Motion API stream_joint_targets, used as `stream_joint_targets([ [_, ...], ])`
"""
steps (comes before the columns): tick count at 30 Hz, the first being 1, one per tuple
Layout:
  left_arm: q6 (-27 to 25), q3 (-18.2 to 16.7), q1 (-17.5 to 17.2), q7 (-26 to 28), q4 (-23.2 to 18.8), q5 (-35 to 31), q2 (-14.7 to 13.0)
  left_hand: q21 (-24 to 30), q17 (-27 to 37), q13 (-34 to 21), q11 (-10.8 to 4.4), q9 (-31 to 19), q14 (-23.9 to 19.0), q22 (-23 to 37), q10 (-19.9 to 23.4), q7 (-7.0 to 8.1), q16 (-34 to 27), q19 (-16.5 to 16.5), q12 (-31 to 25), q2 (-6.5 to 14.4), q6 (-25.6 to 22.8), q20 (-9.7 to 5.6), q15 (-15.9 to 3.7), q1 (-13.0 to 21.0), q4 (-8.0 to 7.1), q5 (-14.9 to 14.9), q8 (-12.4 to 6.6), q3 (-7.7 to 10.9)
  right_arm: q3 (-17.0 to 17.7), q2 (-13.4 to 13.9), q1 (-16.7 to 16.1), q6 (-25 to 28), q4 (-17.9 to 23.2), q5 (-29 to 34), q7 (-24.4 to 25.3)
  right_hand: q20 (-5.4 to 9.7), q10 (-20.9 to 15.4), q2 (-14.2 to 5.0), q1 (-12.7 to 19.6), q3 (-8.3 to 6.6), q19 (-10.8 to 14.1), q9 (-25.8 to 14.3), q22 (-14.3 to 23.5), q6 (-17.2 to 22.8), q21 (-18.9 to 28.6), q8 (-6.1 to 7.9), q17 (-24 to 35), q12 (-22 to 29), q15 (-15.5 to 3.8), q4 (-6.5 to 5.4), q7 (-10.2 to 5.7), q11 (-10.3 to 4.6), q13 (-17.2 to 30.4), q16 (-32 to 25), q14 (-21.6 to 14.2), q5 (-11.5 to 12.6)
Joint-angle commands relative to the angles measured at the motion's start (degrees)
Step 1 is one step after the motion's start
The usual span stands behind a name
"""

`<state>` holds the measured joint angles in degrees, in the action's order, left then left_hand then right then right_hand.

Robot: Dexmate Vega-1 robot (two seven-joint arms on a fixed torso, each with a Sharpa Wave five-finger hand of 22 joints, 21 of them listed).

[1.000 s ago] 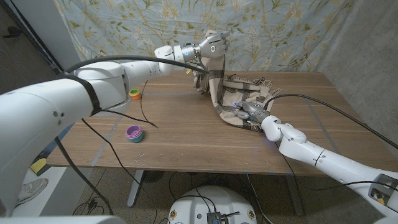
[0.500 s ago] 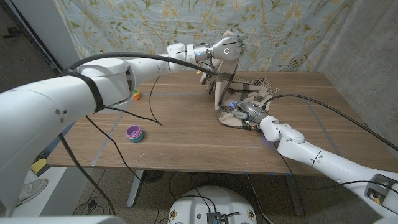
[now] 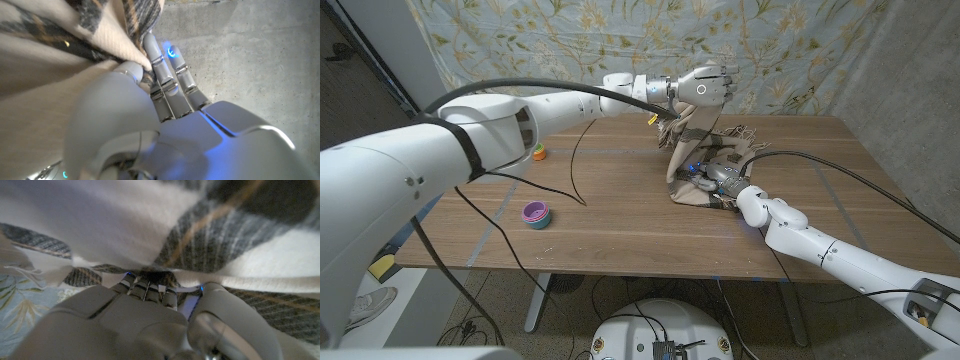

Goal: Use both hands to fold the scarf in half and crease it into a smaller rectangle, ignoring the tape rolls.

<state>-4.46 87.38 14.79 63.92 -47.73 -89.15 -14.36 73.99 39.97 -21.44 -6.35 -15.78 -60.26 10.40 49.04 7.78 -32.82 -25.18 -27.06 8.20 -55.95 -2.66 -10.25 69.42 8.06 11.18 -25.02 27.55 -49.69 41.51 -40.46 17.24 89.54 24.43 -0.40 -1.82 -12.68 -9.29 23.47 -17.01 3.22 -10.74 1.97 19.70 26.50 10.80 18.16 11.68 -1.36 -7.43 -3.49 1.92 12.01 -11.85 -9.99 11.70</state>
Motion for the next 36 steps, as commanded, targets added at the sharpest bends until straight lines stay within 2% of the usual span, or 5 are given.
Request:
stream_joint_targets([
  [1,9.02,-2.11,-1.42,0.08,-6.13,-0.39,-2.30,0.29,0.27,-8.96,-5.25,-0.06,0.30,0.16,5.00,-0.16,0.30,0.17,0.23,0.46,-0.32,-1.54,-3.19,0.34,0.04,-0.03,-0.22,0.48,0.11,-0.21,0.30,-0.61,-0.05,0.40,-1.33,-2.73,-0.27,0.07,-0.59,-0.51,5.70,-0.33,8.00,0.19,5.02,0.22,1.43,0.30,0.30,0.10,-0.22,-0.27,0.23,-0.49,-1.09,0.51],
  [17,12.97,1.16,-0.74,0.08,-3.74,-0.99,-0.41,-0.39,-5.67,-5.12,-5.26,1.31,1.80,-0.21,3.61,0.53,7.88,1.72,5.03,0.57,4.59,-1.86,-3.46,0.12,0.61,-0.98,2.74,2.58,0.64,0.21,-0.22,-0.48,1.08,0.59,-1.13,-2.72,-0.25,0.12,-0.67,-0.69,5.85,-0.33,8.00,0.13,4.80,0.24,1.18,0.27,0.22,0.19,-0.21,-0.22,0.21,-0.51,-1.20,0.51],
  [24,3.87,1.97,-3.33,0.08,-0.24,-1.20,2.42,-7.21,-22.18,2.92,-5.27,3.83,15.27,-0.59,-7.37,3.66,22.54,4.87,15.82,-4.09,17.89,-1.45,-3.12,-11.46,-1.68,-0.33,13.68,-0.76,0.91,0.39,-0.23,-0.44,1.64,0.61,-1.33,-2.72,-0.31,0.15,-0.69,-0.76,5.89,-0.33,8.01,0.09,4.70,0.24,1.07,0.28,0.21,0.23,-0.17,-0.24,0.21,-0.50,-1.20,0.52],
  [32,-9.25,3.13,-6.08,0.08,3.11,0.82,4.87,-17.50,-28.88,9.58,-5.30,4.94,28.67,-0.45,-20.52,4.90,21.80,9.71,16.10,-8.20,29.63,2.28,-2.17,-22.73,-2.24,3.62,14.41,-2.73,1.18,0.65,-0.36,0.34,2.64,0.84,-1.73,-2.74,-0.28,0.20,-0.79,-0.83,5.95,-0.33,8.01,0.14,4.55,0.29,0.94,0.26,0.25,0.25,-0.19,-0.27,0.20,-0.51,-1.25,0.51],
  [36,-9.35,3.02,-6.41,-1.57,-0.94,3.45,2.94,-18.79,-28.57,9.74,-5.28,4.93,29.29,-0.41,-21.27,4.95,21.23,9.59,15.77,-5.30,30.45,2.26,-2.29,-26.32,-4.70,3.74,14.32,-2.84,1.44,1.10,-0.46,1.00,3.62,1.14,-1.93,-2.74,-0.32,0.23,-0.80,-0.88,5.98,-0.33,8.01,0.14,4.47,0.29,0.86,0.27,0.30,0.29,-0.16,-0.23,0.19,-0.48,-1.21,0.51],
])
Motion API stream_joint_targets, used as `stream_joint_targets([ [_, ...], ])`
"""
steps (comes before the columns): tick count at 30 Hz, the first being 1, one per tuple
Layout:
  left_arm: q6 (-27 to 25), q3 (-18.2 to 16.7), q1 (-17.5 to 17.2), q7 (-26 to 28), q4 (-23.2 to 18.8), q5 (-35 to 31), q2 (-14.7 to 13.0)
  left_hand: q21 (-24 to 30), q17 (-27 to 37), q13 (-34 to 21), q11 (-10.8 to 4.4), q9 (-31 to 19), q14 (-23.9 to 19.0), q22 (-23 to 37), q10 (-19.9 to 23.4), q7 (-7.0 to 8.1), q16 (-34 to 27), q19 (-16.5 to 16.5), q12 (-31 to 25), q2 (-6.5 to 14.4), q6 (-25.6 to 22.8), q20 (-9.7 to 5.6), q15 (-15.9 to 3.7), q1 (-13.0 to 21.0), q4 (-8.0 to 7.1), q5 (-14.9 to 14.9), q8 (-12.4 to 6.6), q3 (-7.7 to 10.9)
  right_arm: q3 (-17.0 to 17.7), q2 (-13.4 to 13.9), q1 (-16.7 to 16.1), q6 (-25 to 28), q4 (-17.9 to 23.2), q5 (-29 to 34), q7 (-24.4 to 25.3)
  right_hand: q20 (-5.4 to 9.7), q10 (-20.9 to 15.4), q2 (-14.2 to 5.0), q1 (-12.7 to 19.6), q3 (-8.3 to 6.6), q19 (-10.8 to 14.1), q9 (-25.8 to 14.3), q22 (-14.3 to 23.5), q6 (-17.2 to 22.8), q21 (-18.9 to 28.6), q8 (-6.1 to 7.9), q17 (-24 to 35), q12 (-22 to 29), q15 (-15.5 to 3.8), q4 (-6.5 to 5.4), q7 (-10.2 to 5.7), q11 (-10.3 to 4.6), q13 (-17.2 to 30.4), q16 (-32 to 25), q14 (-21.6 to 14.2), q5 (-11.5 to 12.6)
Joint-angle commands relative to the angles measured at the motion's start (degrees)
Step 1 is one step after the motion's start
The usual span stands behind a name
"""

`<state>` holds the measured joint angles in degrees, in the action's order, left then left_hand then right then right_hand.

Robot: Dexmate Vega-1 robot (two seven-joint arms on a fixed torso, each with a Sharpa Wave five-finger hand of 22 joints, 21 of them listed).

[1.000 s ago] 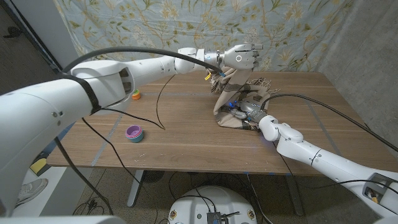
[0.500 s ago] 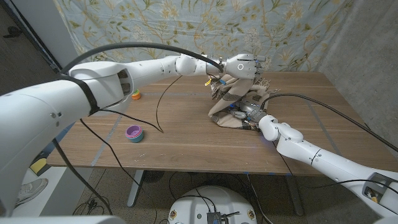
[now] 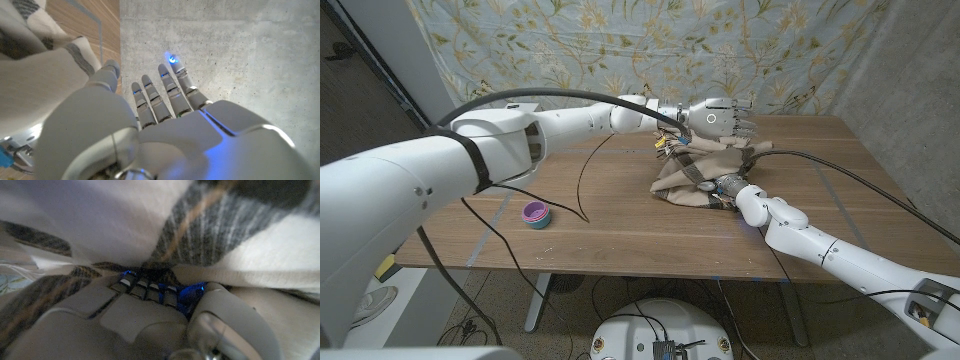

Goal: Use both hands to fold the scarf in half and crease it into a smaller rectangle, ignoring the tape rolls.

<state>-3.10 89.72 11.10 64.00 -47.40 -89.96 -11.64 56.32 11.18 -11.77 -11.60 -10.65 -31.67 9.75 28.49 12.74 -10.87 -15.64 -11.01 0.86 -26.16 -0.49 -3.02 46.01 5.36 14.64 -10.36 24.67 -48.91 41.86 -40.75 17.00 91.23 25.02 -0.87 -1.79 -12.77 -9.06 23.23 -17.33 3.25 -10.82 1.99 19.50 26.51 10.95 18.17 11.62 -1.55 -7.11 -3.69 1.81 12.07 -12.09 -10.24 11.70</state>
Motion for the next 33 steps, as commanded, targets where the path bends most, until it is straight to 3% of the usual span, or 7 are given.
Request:
stream_joint_targets([
  [1,-10.32,0.50,-2.88,-2.12,-2.70,4.95,-0.61,-1.39,0.31,0.08,0.11,-0.23,0.21,0.26,-0.38,-0.02,-1.06,-0.25,-0.52,3.50,0.38,0.15,-9.42,-4.05,-2.93,0.06,-0.50,0.23,0.81,0.98,-0.22,1.28,2.30,0.56,-1.51,-2.78,-0.20,-0.01,-0.58,-0.58,5.97,-0.25,8.00,0.32,4.45,0.14,0.83,0.31,0.49,-0.02,0.05,-0.13,0.13,-0.24,-0.95,0.51],
  [5,-7.52,-0.49,-3.33,-8.57,-12.16,6.85,-6.33,-2.31,-0.01,0.13,0.06,-0.20,-0.68,0.20,1.39,-0.03,-1.19,-0.78,-1.17,3.82,-1.02,0.06,-9.35,-6.14,-3.52,-0.81,-0.83,0.36,1.56,1.76,-0.55,2.32,4.34,0.75,-1.67,-2.76,-0.18,-0.02,-0.59,-0.64,5.98,-0.24,8.00,0.31,4.38,0.15,0.76,0.30,0.49,0.00,0.02,-0.17,0.13,-0.20,-0.86,0.52],
  [12,-0.71,-5.72,-4.47,-32.07,-26.49,9.56,-15.03,-5.25,-0.21,-0.01,0.81,-0.18,-0.28,0.36,3.68,-0.12,-0.77,0.21,-1.53,-2.03,-2.06,2.09,-8.54,-13.92,-4.83,-1.20,-0.83,-3.06,2.77,3.52,-1.01,4.03,8.92,1.94,-2.30,-2.70,-0.15,-0.08,-0.36,-0.90,6.14,-0.24,8.00,0.27,4.27,0.15,0.56,0.28,0.46,0.25,0.02,-0.19,0.12,-0.17,-0.89,0.56],
  [18,6.29,-11.75,-5.64,-51.50,-33.16,13.19,-18.78,-7.62,-0.15,-0.16,2.20,-0.20,2.16,0.55,3.44,-1.09,-0.28,3.96,-1.36,-3.15,-4.55,4.71,-6.14,-16.99,-5.74,-0.44,-1.39,-4.25,3.83,4.40,-1.44,5.65,12.18,2.65,-2.97,-2.68,-0.10,-0.18,0.07,-1.32,6.37,-0.24,8.00,0.25,4.14,0.16,0.27,0.24,0.36,0.67,0.01,-0.39,0.11,-0.23,-1.18,0.61],
  [23,11.41,-16.62,-7.05,-66.00,-36.45,17.56,-19.87,-9.12,-0.15,-0.22,3.57,-0.19,3.70,0.62,3.13,-1.65,-0.09,6.59,-1.28,-3.72,-5.79,6.06,-5.07,-18.36,-6.11,-0.05,-1.46,-4.83,4.44,5.28,-1.95,7.52,15.13,3.43,-4.15,-2.63,-0.16,-0.19,0.18,-1.48,6.75,-0.23,8.00,0.27,4.16,0.18,0.14,0.26,0.24,0.80,0.07,-0.44,0.10,-0.32,-1.47,0.61],
  [25,12.32,-18.03,-7.86,-68.25,-36.95,17.65,-20.14,-9.44,-0.14,-0.24,3.98,-0.19,3.88,0.65,2.83,-2.07,-0.14,7.07,-1.19,-3.83,-5.51,6.34,-4.66,-18.72,-6.23,0.04,-1.26,-4.98,4.68,5.73,-2.20,8.76,16.67,3.94,-4.82,-2.66,-0.16,-0.20,0.19,-1.54,6.81,-0.23,8.00,0.26,4.13,0.18,0.10,0.26,0.18,0.82,0.04,-0.49,0.10,-0.34,-1.51,0.60],
  [33,13.38,-21.64,-11.02,-66.40,-37.57,13.80,-21.08,-9.56,-0.15,-0.26,4.14,-0.19,3.77,0.67,2.86,-2.13,-0.30,6.97,-1.23,-3.76,-5.72,6.37,-4.75,-18.87,-6.25,0.18,-1.25,-4.98,6.95,8.98,-4.62,15.57,24.59,5.88,-7.15,-2.59,-0.50,-0.21,0.07,-1.67,7.14,-0.23,8.00,0.54,4.02,0.30,-0.03,0.38,0.01,0.81,0.19,-0.49,0.09,-0.45,-1.74,0.53],
])
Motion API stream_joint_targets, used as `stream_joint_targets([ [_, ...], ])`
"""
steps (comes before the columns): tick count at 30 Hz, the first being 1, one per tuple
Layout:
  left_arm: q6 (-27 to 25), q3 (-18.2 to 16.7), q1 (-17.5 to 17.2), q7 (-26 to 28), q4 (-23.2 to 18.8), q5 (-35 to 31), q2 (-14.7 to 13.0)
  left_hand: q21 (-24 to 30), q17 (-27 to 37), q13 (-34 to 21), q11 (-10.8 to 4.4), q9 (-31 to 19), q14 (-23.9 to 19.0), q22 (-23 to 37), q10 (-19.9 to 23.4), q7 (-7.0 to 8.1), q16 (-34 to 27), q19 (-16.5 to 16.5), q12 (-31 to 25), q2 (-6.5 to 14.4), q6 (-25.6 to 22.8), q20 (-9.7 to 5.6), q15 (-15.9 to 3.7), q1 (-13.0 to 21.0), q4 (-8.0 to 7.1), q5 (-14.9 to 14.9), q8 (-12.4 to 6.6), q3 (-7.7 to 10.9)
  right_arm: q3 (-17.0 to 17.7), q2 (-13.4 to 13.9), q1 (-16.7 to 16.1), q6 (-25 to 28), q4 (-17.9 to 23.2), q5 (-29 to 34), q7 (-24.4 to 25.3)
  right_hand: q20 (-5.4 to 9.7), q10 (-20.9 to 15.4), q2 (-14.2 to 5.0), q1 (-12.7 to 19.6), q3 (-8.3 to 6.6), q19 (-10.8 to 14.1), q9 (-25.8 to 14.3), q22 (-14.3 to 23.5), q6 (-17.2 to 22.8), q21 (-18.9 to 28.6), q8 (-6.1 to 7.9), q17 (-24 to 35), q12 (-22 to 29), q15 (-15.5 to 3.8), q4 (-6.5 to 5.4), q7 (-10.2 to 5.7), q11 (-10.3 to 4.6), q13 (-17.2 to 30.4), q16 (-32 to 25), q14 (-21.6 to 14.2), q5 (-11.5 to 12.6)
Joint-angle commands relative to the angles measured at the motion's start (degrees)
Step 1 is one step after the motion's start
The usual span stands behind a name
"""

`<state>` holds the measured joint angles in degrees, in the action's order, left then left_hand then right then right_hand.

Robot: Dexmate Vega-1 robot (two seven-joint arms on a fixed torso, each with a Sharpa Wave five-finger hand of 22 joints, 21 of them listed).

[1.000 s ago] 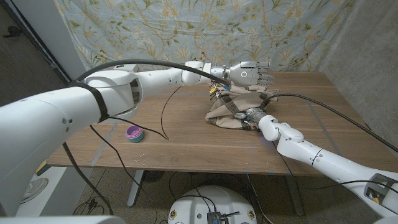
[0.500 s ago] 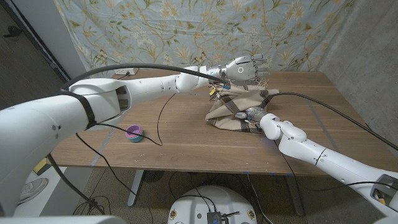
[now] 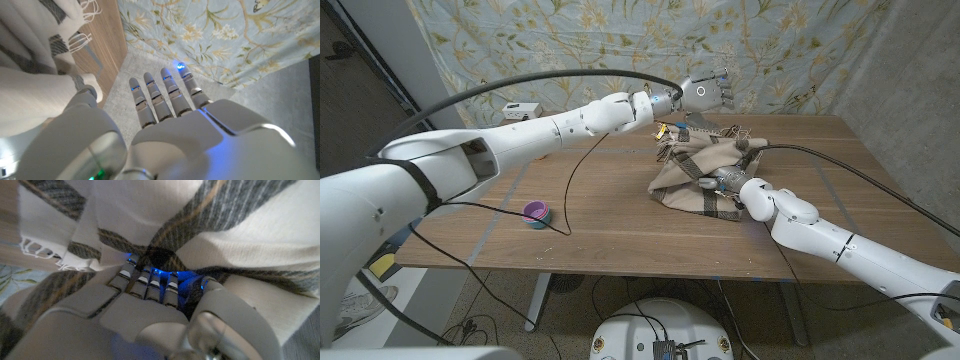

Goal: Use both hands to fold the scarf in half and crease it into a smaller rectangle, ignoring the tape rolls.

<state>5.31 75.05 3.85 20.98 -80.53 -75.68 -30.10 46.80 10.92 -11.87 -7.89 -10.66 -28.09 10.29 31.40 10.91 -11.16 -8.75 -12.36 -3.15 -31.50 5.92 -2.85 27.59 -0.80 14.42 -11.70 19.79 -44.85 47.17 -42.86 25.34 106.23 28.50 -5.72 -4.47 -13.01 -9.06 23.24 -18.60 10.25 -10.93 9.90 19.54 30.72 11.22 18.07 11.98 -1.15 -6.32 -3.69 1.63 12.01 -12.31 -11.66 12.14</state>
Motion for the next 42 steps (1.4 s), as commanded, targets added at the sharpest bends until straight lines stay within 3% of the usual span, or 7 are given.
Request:
stream_joint_targets([
  [1,5.05,-7.33,-4.05,-22.91,-4.40,-0.84,-2.68,-0.05,0.10,-0.16,0.42,-0.17,0.19,0.14,-0.04,-0.29,-0.02,0.04,0.12,0.25,-0.38,-0.13,-4.91,-0.44,-0.08,0.43,0.10,-0.09,3.49,4.26,-3.14,8.33,10.86,2.48,-2.37,0.11,-0.25,-0.22,0.05,-0.41,0.14,-0.13,0.09,0.51,-0.20,0.04,0.08,0.01,-0.42,0.01,0.21,-0.32,0.15,-0.27,-0.38,0.08],
  [9,4.76,-10.27,-6.37,-18.81,-4.82,-2.51,-3.76,-0.14,0.05,-0.17,0.30,-0.16,0.10,0.15,-0.09,-0.28,-0.11,-0.13,0.12,0.27,-0.38,-0.16,-5.06,-0.31,0.07,0.58,0.17,-0.01,9.41,9.96,-10.08,19.71,21.94,2.28,-1.95,0.15,-0.63,-0.11,-0.06,-0.49,0.47,-0.12,0.09,0.61,-0.29,0.07,-0.07,0.13,-0.58,0.03,0.26,-0.28,0.13,-0.41,-0.77,0.01],
  [18,3.47,-14.62,-9.97,-13.35,-6.39,-0.67,-5.83,-0.18,0.01,-0.18,0.27,-0.16,-0.03,0.17,-0.23,-0.29,-0.23,-0.53,0.15,0.82,-0.22,-0.22,-5.28,0.08,0.26,0.82,0.31,0.39,15.49,14.52,-16.98,30.87,29.96,-1.46,1.57,0.10,-0.74,0.03,-0.02,-0.59,0.76,-0.12,0.09,0.64,-0.35,0.08,-0.24,0.14,-0.59,0.16,0.37,-0.19,0.12,-0.41,-0.90,-0.02],
  [29,0.43,-19.70,-15.28,-10.67,-10.53,1.22,-8.90,-0.26,-0.05,-0.18,0.41,-0.16,-0.50,0.19,-0.15,-0.52,-0.46,-0.96,0.09,1.60,-0.51,-0.38,-5.80,0.78,0.62,1.09,0.27,1.03,15.14,15.59,-18.81,38.48,33.65,-0.31,12.11,0.16,-0.95,0.08,-0.01,-0.77,1.03,-0.12,0.08,0.86,-0.50,0.15,-0.45,0.18,-0.73,0.29,0.36,-0.19,0.11,-0.40,-0.98,-0.05],
  [36,-3.19,-23.39,-19.77,-10.39,-13.79,2.36,-11.08,-0.34,-0.08,-0.18,0.43,-0.16,-0.82,0.21,0.05,-0.52,-0.58,-1.16,0.00,2.14,-0.65,-0.58,-6.04,1.19,0.83,1.19,0.27,1.46,15.78,13.65,-19.53,33.33,31.66,-2.32,18.37,0.36,-1.61,-0.10,0.28,-1.15,1.83,-0.11,0.09,1.41,-0.46,0.32,-0.68,0.38,-0.79,0.60,0.02,-0.36,0.09,-0.46,-1.23,-0.05],
  [38,-3.75,-24.03,-20.74,-11.19,-14.41,2.52,-11.56,-0.40,-0.09,-0.18,0.07,-0.16,-0.99,0.21,0.25,-0.55,-0.64,-1.18,-0.08,2.37,-0.80,-0.58,-6.14,1.33,0.91,1.21,0.24,1.63,15.27,13.38,-18.78,31.55,30.63,-2.77,18.74,0.36,-1.66,-0.03,0.73,-1.37,2.13,-0.11,0.09,1.44,-0.46,0.31,-0.85,0.36,-0.78,1.07,-0.01,-0.49,0.08,-0.48,-1.38,-0.05],
  [42,-5.50,-25.38,-22.89,-12.01,-15.72,2.45,-12.50,-0.44,-0.10,-0.19,0.25,-0.15,-1.16,0.21,0.34,-0.59,-0.70,-1.23,-0.11,2.48,-0.83,-0.57,-6.13,1.46,1.02,1.21,0.26,1.76,12.61,13.07,-15.87,29.76,28.58,-1.52,18.17,0.46,-1.42,0.05,6.26,-3.81,2.75,-0.06,0.08,-0.03,-1.32,-0.24,-2.14,-0.04,-1.22,6.48,-0.23,-0.84,-0.04,-0.43,-1.44,-0.21],
])
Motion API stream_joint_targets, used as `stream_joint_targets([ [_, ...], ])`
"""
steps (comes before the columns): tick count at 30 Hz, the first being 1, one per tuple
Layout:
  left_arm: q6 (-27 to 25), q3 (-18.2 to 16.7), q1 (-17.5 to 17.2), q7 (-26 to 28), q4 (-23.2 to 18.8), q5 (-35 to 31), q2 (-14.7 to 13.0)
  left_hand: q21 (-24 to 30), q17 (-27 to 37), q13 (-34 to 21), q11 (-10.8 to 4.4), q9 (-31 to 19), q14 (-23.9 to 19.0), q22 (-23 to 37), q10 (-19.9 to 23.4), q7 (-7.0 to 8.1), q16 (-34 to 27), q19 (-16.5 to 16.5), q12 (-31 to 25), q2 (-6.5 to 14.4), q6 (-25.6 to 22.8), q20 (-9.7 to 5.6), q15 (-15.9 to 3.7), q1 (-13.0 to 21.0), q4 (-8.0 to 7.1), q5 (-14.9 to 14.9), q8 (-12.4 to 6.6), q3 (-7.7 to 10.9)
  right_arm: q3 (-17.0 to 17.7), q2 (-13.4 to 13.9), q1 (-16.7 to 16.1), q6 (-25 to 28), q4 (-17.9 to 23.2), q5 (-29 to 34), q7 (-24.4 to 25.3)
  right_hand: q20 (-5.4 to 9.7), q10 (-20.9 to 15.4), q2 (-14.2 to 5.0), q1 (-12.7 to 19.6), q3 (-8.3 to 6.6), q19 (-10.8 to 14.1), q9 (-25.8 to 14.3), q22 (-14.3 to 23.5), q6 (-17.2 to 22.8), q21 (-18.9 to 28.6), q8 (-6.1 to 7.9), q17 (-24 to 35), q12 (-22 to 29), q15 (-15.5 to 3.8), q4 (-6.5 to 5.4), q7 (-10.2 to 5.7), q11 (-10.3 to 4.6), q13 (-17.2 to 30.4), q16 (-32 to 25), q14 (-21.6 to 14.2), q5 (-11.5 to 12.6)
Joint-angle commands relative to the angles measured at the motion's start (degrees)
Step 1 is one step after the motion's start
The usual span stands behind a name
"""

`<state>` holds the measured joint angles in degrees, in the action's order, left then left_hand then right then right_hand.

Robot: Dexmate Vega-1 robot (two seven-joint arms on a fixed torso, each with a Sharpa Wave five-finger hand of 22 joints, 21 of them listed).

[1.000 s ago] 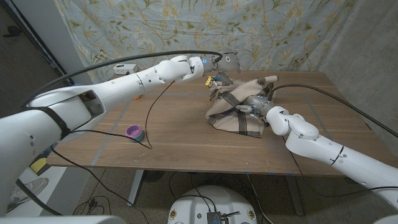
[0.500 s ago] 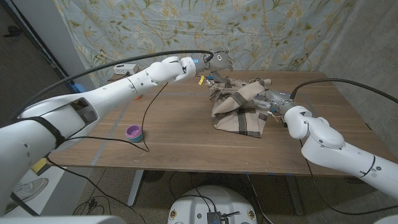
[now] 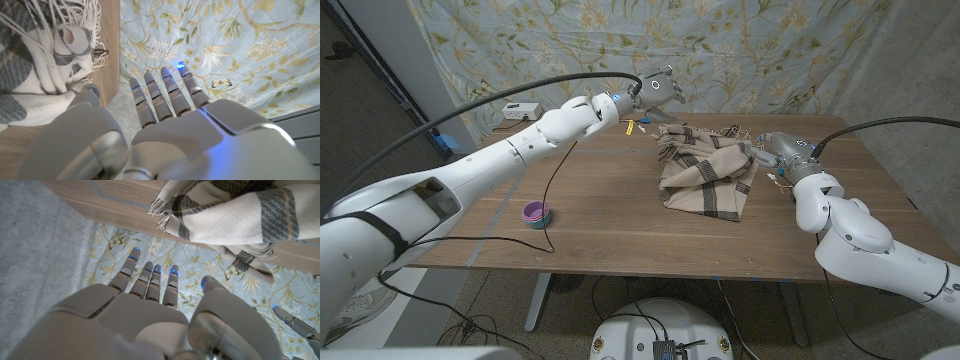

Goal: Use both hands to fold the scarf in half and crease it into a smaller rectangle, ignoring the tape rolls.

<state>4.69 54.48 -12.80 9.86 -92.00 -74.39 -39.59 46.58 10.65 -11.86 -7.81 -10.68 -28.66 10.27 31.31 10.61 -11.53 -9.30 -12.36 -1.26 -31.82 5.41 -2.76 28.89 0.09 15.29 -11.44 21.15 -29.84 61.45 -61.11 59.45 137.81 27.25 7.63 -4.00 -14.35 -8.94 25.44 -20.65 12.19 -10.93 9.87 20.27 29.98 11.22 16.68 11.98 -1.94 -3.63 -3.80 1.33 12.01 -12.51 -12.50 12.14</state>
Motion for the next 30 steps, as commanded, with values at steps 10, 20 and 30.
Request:
stream_joint_targets([
  [10,-11.98,-13.39,-15.85,-1.49,-8.01,14.81,-2.99,-0.64,0.19,-0.25,1.85,-0.14,-2.08,0.46,0.62,-1.83,-0.73,-0.75,-0.14,7.60,-0.38,0.58,-4.36,2.60,0.71,0.00,0.31,4.66,-4.90,-2.72,7.54,-11.49,-9.71,0.28,2.64,0.51,0.59,-1.26,10.96,-4.92,1.51,-0.09,0.13,-1.68,-1.63,-0.24,-1.67,-0.39,-1.48,9.69,-1.19,-1.90,-0.09,-0.31,0.15,-0.80],
  [20,-17.13,-21.67,-24.67,-0.47,-13.93,29.96,-2.86,-0.07,0.22,-0.28,4.97,-0.14,-4.08,0.83,1.27,-4.96,-1.16,-1.89,-0.33,10.88,-0.18,1.27,-1.55,3.32,1.38,-1.70,0.43,7.48,-7.76,-2.34,12.27,-14.08,-14.56,4.95,-2.88,0.71,1.20,-1.12,16.57,-7.76,1.25,-0.12,0.16,-3.19,-2.65,-0.42,-1.85,-0.51,-2.10,13.24,-1.90,-3.01,0.04,-0.58,0.88,-1.19],
  [30,-21.98,-27.99,-31.29,0.13,-18.63,43.33,-2.41,1.95,0.50,-0.33,7.80,-0.16,-7.91,1.31,2.73,-8.13,-2.30,-5.38,-0.69,11.88,-0.18,1.70,0.18,2.40,0.61,-3.83,0.41,9.53,-12.06,-4.14,17.59,-19.04,-21.43,12.38,-8.91,2.04,0.76,-1.72,18.98,-8.57,2.12,-0.18,0.23,-2.32,-2.80,0.11,-1.45,-0.18,-3.26,13.22,-3.91,-3.93,0.18,-1.20,1.00,-1.53],
])
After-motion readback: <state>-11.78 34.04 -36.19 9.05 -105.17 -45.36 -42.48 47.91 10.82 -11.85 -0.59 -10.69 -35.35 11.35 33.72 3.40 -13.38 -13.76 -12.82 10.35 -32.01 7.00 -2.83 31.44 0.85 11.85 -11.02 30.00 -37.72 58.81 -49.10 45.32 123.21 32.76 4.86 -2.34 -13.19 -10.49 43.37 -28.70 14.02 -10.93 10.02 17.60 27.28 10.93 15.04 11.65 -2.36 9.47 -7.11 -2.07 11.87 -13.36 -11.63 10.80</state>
